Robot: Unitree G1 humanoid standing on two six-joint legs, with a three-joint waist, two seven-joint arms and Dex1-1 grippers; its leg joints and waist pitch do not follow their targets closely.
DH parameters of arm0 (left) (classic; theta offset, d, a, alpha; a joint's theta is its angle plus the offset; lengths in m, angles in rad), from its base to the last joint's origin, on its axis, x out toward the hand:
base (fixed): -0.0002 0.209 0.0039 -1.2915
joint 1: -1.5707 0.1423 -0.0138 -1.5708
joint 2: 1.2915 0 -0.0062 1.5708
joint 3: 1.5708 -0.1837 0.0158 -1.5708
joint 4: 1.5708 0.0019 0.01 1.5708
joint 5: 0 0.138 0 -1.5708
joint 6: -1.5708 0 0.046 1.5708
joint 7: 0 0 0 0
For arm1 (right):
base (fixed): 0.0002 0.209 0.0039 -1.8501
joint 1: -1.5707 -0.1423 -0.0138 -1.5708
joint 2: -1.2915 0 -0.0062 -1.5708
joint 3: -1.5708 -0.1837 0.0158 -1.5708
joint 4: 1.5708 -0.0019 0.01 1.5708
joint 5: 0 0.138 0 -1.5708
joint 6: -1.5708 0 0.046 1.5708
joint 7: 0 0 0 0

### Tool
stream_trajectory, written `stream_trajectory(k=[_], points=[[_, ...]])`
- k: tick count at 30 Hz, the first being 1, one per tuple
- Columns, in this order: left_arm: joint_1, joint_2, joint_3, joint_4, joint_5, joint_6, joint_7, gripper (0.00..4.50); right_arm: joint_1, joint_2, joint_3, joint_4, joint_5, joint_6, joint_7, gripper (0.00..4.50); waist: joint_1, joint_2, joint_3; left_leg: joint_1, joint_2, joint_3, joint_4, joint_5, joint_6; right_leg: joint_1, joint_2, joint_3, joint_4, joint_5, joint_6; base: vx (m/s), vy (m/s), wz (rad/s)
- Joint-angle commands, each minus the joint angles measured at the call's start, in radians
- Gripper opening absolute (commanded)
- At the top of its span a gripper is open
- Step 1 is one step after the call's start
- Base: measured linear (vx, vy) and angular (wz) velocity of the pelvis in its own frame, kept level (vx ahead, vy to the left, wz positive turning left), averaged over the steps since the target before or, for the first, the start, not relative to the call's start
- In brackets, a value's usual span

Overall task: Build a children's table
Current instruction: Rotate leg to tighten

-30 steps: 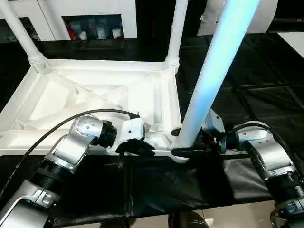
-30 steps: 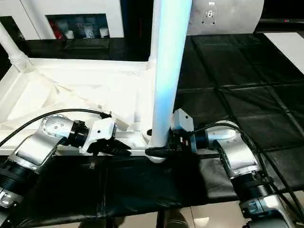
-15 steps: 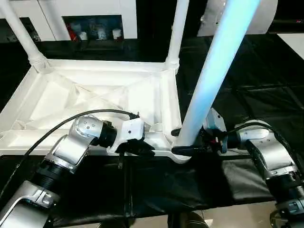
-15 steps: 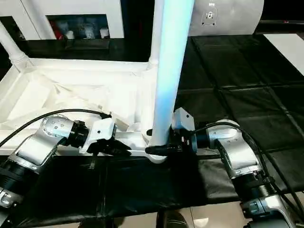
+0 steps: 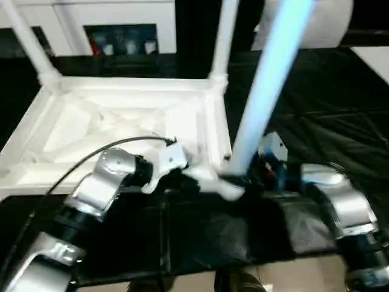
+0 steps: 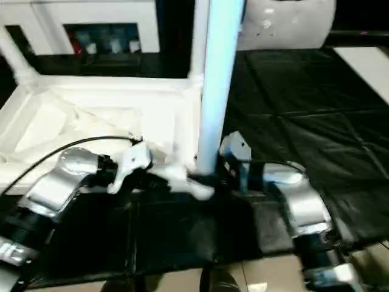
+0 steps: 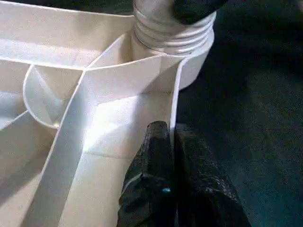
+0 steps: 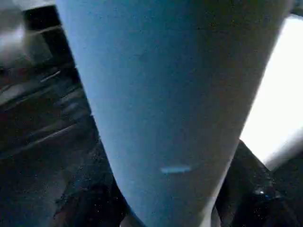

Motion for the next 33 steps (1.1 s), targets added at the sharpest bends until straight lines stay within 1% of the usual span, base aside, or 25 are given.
stream_trajectory(k=[1,2,3,5,6,7,8,9,10,11,12,13,15,17,18,19,20,22,23,24,25,28,30,32,33], points=[[-0.037,-0.108,0.008,-0.021,-0.022,0.051,0.159,0.0,0.017,0.105,0.089,0.011,0.035,0.099,-0.062,2.04,-0.009,-0.012,-0.053,-0.002,0.033,-0.032,-0.081,-0.313,0.021,0.051,-0.068,0.031,-0.114,-0.714,-0.041,0.0,0.0,0.0],[-0.044,-0.138,0.018,-0.021,-0.018,0.076,0.203,0.0,0.014,0.136,0.083,0.006,0.028,0.112,-0.11,2.04,-0.014,-0.01,-0.053,0.0,0.033,-0.032,-0.081,-0.32,0.025,0.049,-0.07,0.03,-0.117,-0.716,-0.036,0.0,0.0,0.0],[-0.054,-0.174,0.03,-0.019,-0.014,0.105,0.254,0.0,0.005,0.18,0.074,0.008,0.02,0.129,-0.174,2.04,-0.026,-0.005,-0.054,-0.001,0.036,-0.035,-0.083,-0.329,0.025,0.05,-0.069,0.027,-0.117,-0.691,-0.043,0.0,0.0,0.0],[-0.073,-0.232,0.052,-0.014,0.003,0.148,0.347,0.0,-0.014,0.257,0.052,0.015,0.007,0.164,-0.294,2.04,-0.04,-0.005,-0.05,0.002,0.034,-0.039,-0.083,-0.372,0.026,0.048,-0.068,0.015,-0.127,-0.699,-0.035,0.0,0.0,0.0],[-0.08,-0.249,0.058,-0.01,0.009,0.158,0.378,0.0,-0.022,0.283,0.043,0.019,0.003,0.175,-0.335,2.04,-0.05,-0.002,-0.051,0.005,0.035,-0.039,-0.083,-0.378,0.029,0.045,-0.071,0.013,-0.129,-0.686,-0.04,0.0,0.0,0.0],[-0.09,-0.271,0.066,-0.003,0.018,0.168,0.414,0.0,-0.036,0.32,0.03,0.033,-0.006,0.18,-0.393,2.04,-0.052,0.0,-0.052,0.003,0.035,-0.041,-0.083,-0.382,0.03,0.049,-0.071,0.007,-0.132,-0.682,-0.038,0.0,0.0,0.0],[-0.101,-0.289,0.074,0.006,0.026,0.172,0.447,0.0,-0.051,0.358,0.015,0.05,-0.009,0.185,-0.448,2.04,-0.056,0.005,-0.053,-0.002,0.038,-0.045,-0.086,-0.385,0.032,0.054,-0.073,0.003,-0.132,-0.657,-0.039,0.0,0.0,0.0],[-0.106,-0.301,0.078,0.008,0.035,0.178,0.466,0.0,-0.061,0.386,0.001,0.058,-0.012,0.192,-0.485,2.04,-0.061,0.006,-0.052,-0.004,0.04,-0.048,-0.089,-0.396,0.03,0.056,-0.073,-0.001,-0.132,-0.629,-0.042,0.0,0.0,0.0],[-0.11,-0.308,0.078,0.006,0.041,0.184,0.473,0.0,-0.072,0.415,-0.016,0.069,-0.016,0.192,-0.531,2.04,-0.063,0.009,-0.054,-0.004,0.04,-0.049,-0.091,-0.403,0.03,0.058,-0.073,-0.002,-0.133,-0.617,-0.044,0.0,0.0,0.0],[-0.112,-0.31,0.077,0.004,0.044,0.187,0.475,0.0,-0.078,0.431,-0.026,0.074,-0.018,0.192,-0.556,2.04,-0.067,0.007,-0.055,-0.005,0.04,-0.052,-0.092,-0.41,0.03,0.058,-0.074,-0.002,-0.131,-0.594,-0.049,0.0,0.0,0.0],[-0.11,-0.303,0.07,-0.002,0.046,0.181,0.462,0.0,-0.077,0.438,-0.031,0.075,-0.003,0.189,-0.546,2.6,-0.068,0.01,-0.056,0.001,0.039,-0.049,-0.091,-0.41,0.035,0.053,-0.075,0.004,-0.132,-0.575,-0.058,0.0,0.0,0.0],[-0.106,-0.292,0.061,-0.012,0.047,0.176,0.443,0.0,-0.071,0.441,-0.035,0.071,0.002,0.178,-0.538,2.74,-0.07,0.006,-0.055,0.001,0.037,-0.046,-0.09,-0.404,0.043,0.051,-0.076,0.009,-0.131,-0.563,-0.068,0.0,0.0,0.0],[-0.102,-0.281,0.053,-0.021,0.049,0.172,0.427,0.0,-0.063,0.44,-0.035,0.065,0.003,0.169,-0.527,2.74,-0.069,0.006,-0.054,-0.006,0.039,-0.045,-0.093,-0.381,0.052,0.053,-0.078,0.015,-0.124,-0.541,-0.083,0.0,0.0,0.0],[-0.081,-0.237,0.027,-0.043,0.062,0.149,0.382,0.0,-0.033,0.413,-0.037,0.049,-0.009,0.14,-0.5,2.98,-0.067,0.007,-0.061,-0.01,0.042,-0.045,-0.094,-0.356,0.057,0.059,-0.08,0.019,-0.117,-0.508,-0.094,0.0,0.0,0.0],[-0.076,-0.228,0.022,-0.047,0.065,0.144,0.373,0.0,-0.027,0.406,-0.038,0.047,-0.012,0.134,-0.495,2.98,-0.067,0.007,-0.062,-0.012,0.043,-0.043,-0.094,-0.334,0.06,0.059,-0.08,0.024,-0.112,-0.475,-0.11,0.0,0.0,0.0],[-0.067,-0.21,0.017,-0.057,0.064,0.14,0.356,0.0,-0.016,0.384,-0.038,0.037,-0.015,0.118,-0.475,3.18,-0.064,0.005,-0.066,-0.013,0.043,-0.039,-0.093,-0.301,0.065,0.06,-0.079,0.029,-0.106,-0.438,-0.129,0.0,0.0,0.0],[-0.058,-0.193,0.014,-0.065,0.064,0.134,0.34,0.0,-0.008,0.364,-0.043,0.026,-0.019,0.102,-0.459,3.23,-0.061,0.005,-0.068,-0.011,0.043,-0.037,-0.091,-0.287,0.068,0.059,-0.08,0.032,-0.104,-0.422,-0.139,0.0,0.0,0.0],[-0.047,-0.17,0.012,-0.077,0.058,0.124,0.312,0.0,0.003,0.324,-0.045,0.007,-0.018,0.079,-0.419,3.31,-0.057,0.003,-0.073,-0.018,0.042,-0.032,-0.086,-0.225,0.084,0.065,-0.079,0.039,-0.09,-0.349,-0.167,0.0,0.0,0.0],[-0.035,-0.14,0.011,-0.082,0.046,0.092,0.264,0.0,0.016,0.271,-0.052,-0.011,-0.006,0.055,-0.355,3.44,-0.054,0.003,-0.076,-0.014,0.041,-0.028,-0.082,-0.197,0.096,0.062,-0.077,0.041,-0.087,-0.328,-0.18,0.0,0.0,0.0],[-0.035,-0.14,0.011,-0.082,0.046,0.092,0.264,0.0,0.016,0.271,-0.052,-0.011,-0.006,0.055,-0.355,3.57,-0.051,0.001,-0.08,-0.019,0.038,-0.025,-0.078,-0.177,0.112,0.068,-0.075,0.04,-0.085,-0.329,-0.183,0.0,0.0,0.0],[-0.023,-0.1,0.005,-0.082,0.034,0.048,0.202,0.0,0.027,0.208,-0.059,-0.028,0.009,0.032,-0.274,3.63,-0.047,0.001,-0.082,-0.023,0.037,-0.023,-0.075,-0.154,0.123,0.068,-0.076,0.041,-0.083,-0.322,-0.186,0.035,-0.052,0.0],[-0.006,-0.052,-0.007,-0.082,0.011,-0.002,0.118,0.0,0.032,0.138,-0.068,-0.041,0.023,0.012,-0.178,3.88,-0.033,0.0,-0.087,-0.023,0.034,-0.02,-0.068,-0.107,0.139,0.068,-0.07,0.042,-0.075,-0.278,-0.195,0.038,-0.061,0.0],[0.011,0.001,-0.026,-0.073,-0.001,-0.064,0.031,0.0,0.035,0.062,-0.064,-0.053,0.035,0.007,-0.071,4.07,-0.021,0.001,-0.096,-0.029,0.031,-0.019,-0.061,-0.029,0.168,0.072,-0.066,0.043,-0.057,-0.17,-0.217,0.026,-0.052,0.0],[0.017,0.028,-0.036,-0.054,-0.007,-0.098,-0.018,0.0,0.039,0.004,-0.04,-0.06,0.048,-0.002,0.025,4.13,-0.011,0.005,-0.099,-0.025,0.037,-0.016,-0.057,0.003,0.195,0.067,-0.062,0.042,-0.049,-0.119,-0.237,0.0,0.0,0.0],[0.018,0.029,-0.036,-0.052,-0.008,-0.1,-0.022,0.0,0.039,-0.001,-0.037,-0.061,0.049,-0.004,0.033,4.13,-0.007,0.006,-0.099,-0.022,0.037,-0.015,-0.056,-0.003,0.196,0.066,-0.06,0.04,-0.051,-0.127,-0.239,0.0,0.0,0.0]])
